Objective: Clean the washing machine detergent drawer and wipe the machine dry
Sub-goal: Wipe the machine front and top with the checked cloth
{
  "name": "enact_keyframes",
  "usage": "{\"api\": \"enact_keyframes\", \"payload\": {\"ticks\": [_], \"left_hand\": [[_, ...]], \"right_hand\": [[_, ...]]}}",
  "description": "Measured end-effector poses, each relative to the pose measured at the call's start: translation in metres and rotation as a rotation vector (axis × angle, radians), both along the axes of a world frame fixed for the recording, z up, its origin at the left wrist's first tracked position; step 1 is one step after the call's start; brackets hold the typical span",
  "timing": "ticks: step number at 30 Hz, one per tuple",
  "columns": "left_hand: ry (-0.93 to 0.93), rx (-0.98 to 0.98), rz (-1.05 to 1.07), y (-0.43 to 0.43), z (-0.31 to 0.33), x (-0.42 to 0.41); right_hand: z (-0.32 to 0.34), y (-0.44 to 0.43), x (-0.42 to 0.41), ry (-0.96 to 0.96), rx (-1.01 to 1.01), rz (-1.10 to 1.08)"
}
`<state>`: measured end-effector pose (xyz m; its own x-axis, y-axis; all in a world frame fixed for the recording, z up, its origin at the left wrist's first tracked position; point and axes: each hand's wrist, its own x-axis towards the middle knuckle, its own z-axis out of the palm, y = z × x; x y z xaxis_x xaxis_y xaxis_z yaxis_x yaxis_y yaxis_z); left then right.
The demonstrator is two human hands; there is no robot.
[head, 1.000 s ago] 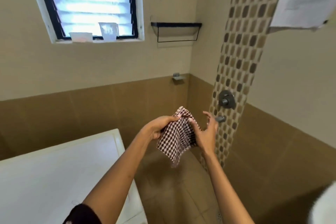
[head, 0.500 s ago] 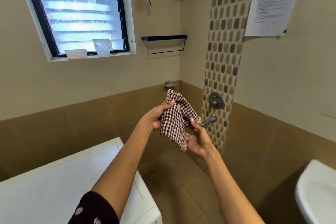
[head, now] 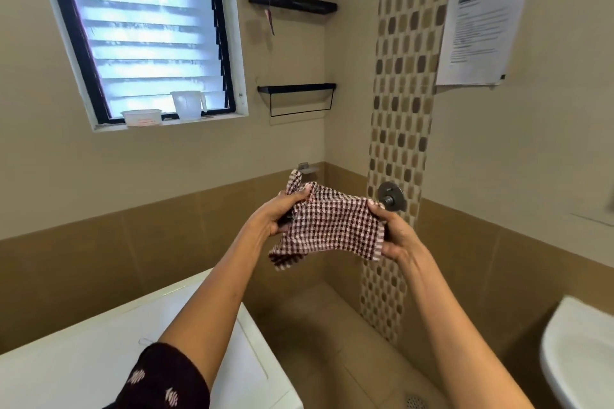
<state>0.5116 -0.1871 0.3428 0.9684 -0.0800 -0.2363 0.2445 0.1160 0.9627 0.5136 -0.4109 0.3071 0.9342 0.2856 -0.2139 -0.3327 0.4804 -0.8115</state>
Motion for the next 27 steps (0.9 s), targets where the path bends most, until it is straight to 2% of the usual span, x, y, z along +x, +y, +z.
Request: {"api": "enact_keyframes", "payload": {"ticks": [2, 4, 7, 9, 11, 13, 15, 20, 22, 25, 27], "left_hand": [[0.053, 0.020, -0.056, 0.008, 0.001, -0.003], [0.108, 0.120, -0.114, 0.020, 0.000, -0.006], [0.170, 0.484, -0.247, 0.034, -0.006, -0.008], [0.209, 0.731, -0.209, 0.037, -0.007, -0.009], [0.224, 0.834, -0.121, 0.038, -0.010, -0.009], [0.210, 0.809, -0.092, 0.035, -0.011, -0.011], [0.194, 0.695, -0.097, 0.034, -0.015, -0.009], [0.184, 0.110, -0.088, 0.034, -0.015, -0.014], [0.131, -0.029, -0.031, 0.037, -0.017, -0.014], [0.097, -0.142, 0.053, 0.041, -0.020, -0.017], [0.145, -0.103, 0.042, 0.040, -0.021, -0.018]], "right_hand": [[0.011, -0.006, 0.000, 0.011, -0.059, -0.071], [0.020, -0.015, 0.000, 0.009, -0.092, -0.126], [0.026, -0.032, -0.001, 0.006, -0.136, -0.132], [0.026, -0.038, -0.002, 0.015, -0.192, -0.111], [0.025, -0.041, -0.003, 0.030, -0.220, -0.114], [0.023, -0.042, -0.004, 0.037, -0.213, -0.113], [0.023, -0.044, -0.003, 0.035, -0.207, -0.110], [0.026, -0.048, -0.003, 0.040, -0.258, -0.111], [0.025, -0.050, -0.002, 0.057, -0.291, -0.136], [0.023, -0.052, -0.003, 0.066, -0.227, -0.155], [0.022, -0.053, -0.002, 0.064, -0.184, -0.151]]}}
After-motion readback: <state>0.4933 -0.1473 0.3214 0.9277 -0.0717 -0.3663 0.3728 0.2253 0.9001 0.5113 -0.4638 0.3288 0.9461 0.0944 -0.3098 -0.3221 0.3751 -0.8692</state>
